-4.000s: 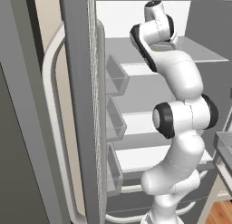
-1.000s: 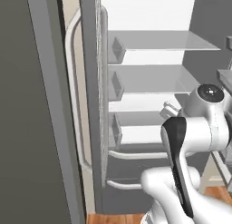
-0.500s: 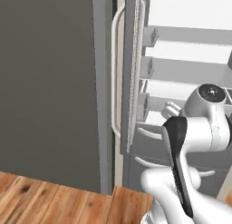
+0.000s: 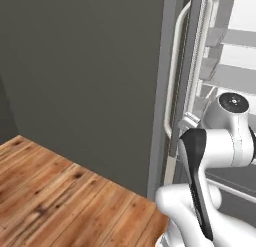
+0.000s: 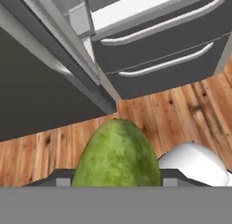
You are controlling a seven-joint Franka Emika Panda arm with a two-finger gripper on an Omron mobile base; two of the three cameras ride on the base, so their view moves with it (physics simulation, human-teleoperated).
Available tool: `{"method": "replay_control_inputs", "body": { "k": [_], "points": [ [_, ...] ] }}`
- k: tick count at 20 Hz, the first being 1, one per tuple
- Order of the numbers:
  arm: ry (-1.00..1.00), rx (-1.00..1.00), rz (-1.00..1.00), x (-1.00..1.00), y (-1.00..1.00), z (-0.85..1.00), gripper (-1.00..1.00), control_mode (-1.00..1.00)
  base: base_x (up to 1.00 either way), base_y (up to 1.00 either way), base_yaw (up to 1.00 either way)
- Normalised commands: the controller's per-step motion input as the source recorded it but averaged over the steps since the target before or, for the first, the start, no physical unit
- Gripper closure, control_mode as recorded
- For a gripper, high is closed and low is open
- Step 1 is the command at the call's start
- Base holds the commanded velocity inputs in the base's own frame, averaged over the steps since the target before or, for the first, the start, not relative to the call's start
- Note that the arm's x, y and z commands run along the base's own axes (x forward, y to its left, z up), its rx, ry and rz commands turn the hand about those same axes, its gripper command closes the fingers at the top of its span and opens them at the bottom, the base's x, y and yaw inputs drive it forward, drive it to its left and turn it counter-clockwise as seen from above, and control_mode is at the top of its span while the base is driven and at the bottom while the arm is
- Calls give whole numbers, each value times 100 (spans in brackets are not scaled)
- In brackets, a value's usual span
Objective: Place the cold items (mango and lime) from the fridge in one tupperware on the dining counter. Place the warm items (kebab skewer and hot dog) in the stove area in another tupperware.
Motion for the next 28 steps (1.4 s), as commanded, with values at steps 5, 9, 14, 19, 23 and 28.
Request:
{"method": "replay_control_inputs", "body": {
  "k": [5, 9, 14, 19, 23, 28],
  "points": [
    [0, 0, 0, 0, 0, 0, 100, 100, 0, 7, 45],
    [0, 0, 0, 0, 0, 0, 100, 100, 6, 8, 48],
    [0, 0, 0, 0, 0, 0, 100, 100, 37, 8, 52],
    [0, 0, 0, 0, 0, 0, 100, 100, 86, 21, 38],
    [0, 0, 0, 0, 0, 0, 100, 100, 100, 36, 19],
    [0, 0, 0, 0, 0, 0, 100, 100, 89, 28, 47]
  ]
}}
